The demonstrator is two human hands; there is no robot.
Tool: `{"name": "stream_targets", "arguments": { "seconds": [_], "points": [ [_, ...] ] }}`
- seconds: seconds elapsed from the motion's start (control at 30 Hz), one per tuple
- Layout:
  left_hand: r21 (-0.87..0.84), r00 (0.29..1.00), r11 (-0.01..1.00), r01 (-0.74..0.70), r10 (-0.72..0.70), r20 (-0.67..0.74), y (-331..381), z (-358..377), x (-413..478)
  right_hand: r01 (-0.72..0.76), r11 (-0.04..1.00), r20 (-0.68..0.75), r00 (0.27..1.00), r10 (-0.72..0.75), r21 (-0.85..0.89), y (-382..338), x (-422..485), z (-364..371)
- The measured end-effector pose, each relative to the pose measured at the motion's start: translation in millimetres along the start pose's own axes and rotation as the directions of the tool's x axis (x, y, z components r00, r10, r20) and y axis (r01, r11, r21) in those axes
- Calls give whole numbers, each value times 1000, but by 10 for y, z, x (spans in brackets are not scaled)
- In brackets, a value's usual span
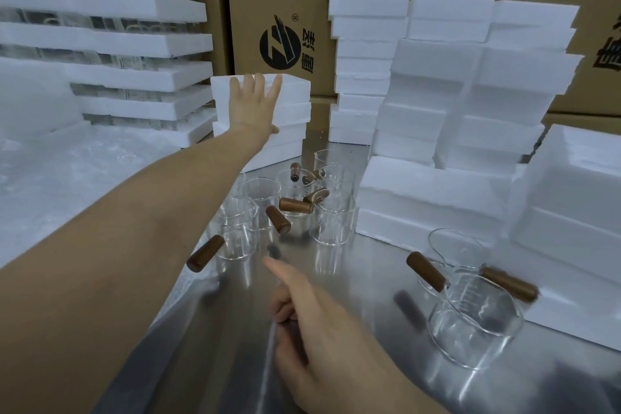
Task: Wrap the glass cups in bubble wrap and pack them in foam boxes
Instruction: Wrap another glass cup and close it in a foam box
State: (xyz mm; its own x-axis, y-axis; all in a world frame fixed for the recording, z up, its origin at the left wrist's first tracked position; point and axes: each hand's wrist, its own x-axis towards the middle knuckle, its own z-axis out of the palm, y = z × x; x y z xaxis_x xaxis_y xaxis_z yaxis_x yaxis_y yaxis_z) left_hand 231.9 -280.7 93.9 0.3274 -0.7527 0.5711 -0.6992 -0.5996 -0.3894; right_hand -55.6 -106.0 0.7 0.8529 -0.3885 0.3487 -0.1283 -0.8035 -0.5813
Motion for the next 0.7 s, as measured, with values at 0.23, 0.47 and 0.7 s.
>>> {"name": "stream_targets", "arguments": {
  "seconds": [0.23, 0.47, 0.7],
  "points": [
    [-453, 995, 891, 20, -62, -79, 44, -395, -231, -10, 999, -63, 998, 6, -52, 26, -18, 2],
    [-862, 978, 489, -134, -74, -195, 346, -1048, -1471, -155, 984, -186, 973, 138, -85, 210, 69, -171],
    [-860, 996, 505, -75, -6, -90, 544, -967, -2427, -285, 931, -330, 877, 350, 229, 215, 72, -253]
  ]
}}
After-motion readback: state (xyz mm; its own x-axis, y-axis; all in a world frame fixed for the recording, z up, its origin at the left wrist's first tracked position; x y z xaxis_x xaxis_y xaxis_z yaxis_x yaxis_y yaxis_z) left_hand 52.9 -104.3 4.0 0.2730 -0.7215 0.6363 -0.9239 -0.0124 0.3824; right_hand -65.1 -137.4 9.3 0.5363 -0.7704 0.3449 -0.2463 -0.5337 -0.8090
